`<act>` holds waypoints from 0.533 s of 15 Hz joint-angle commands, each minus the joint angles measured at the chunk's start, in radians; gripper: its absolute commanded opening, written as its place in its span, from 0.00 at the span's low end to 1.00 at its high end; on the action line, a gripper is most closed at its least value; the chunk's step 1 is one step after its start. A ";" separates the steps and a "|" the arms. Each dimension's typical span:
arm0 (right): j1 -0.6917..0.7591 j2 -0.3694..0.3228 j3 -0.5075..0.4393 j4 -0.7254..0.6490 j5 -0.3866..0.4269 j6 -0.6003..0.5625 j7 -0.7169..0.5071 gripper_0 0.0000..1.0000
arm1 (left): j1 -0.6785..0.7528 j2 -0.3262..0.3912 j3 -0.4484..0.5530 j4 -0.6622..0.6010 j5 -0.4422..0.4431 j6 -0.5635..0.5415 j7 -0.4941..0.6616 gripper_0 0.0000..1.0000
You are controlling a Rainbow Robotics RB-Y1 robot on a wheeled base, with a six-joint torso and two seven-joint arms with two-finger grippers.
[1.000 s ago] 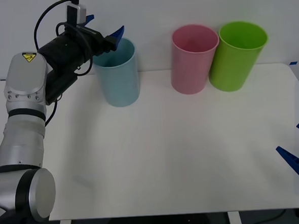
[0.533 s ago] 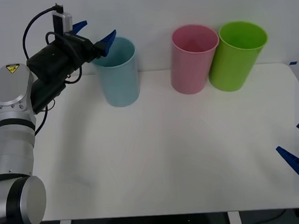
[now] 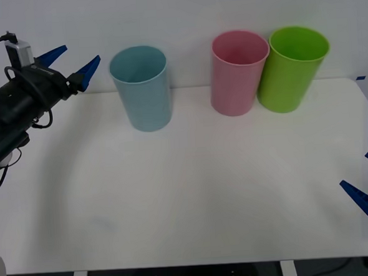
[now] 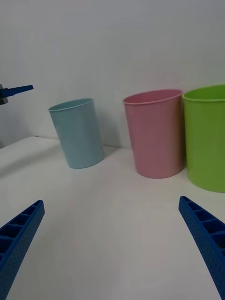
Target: Grasp the object on the table and drop it into the matching bin: aluminum can to the light blue bin, PET bottle to the pink bin.
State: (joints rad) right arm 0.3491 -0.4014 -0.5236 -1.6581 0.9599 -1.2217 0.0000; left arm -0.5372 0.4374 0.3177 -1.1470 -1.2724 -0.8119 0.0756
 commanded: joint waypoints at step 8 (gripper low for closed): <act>0.000 0.000 0.000 0.000 0.000 0.000 0.000 1.00 | 0.269 0.132 0.176 -0.062 0.122 -0.224 -0.102 1.00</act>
State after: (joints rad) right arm 0.3491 -0.4014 -0.5236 -1.6581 0.9599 -1.2217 0.0000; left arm -0.2908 0.5672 0.4781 -1.1968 -1.1544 -1.0187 -0.0249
